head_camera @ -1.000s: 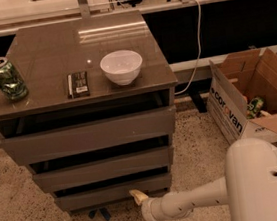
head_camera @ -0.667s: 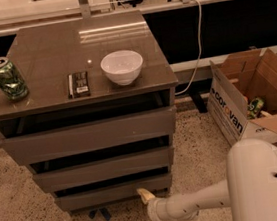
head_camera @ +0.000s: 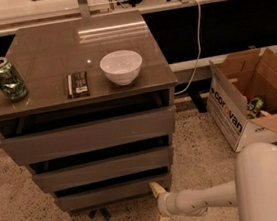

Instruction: Open bottom drawer

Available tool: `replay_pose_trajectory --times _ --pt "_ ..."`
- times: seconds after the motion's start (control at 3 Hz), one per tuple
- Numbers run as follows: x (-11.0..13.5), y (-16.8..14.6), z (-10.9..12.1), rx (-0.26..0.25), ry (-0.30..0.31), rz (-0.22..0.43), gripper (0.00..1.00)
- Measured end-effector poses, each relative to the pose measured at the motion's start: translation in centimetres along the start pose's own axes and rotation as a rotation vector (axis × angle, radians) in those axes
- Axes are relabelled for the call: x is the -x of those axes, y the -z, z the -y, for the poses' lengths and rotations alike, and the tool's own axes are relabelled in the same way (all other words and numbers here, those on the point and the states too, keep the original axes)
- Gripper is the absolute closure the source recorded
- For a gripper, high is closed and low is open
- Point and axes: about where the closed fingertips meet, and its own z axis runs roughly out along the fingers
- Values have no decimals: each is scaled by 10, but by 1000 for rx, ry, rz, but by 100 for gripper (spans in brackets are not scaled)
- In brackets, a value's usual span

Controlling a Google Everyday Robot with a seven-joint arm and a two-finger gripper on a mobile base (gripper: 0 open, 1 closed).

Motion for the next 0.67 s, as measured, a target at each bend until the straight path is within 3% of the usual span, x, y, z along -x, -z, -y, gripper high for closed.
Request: replay_pose_trajectory --times 0.67 --pt "10 -10 5 19 34 -17 0"
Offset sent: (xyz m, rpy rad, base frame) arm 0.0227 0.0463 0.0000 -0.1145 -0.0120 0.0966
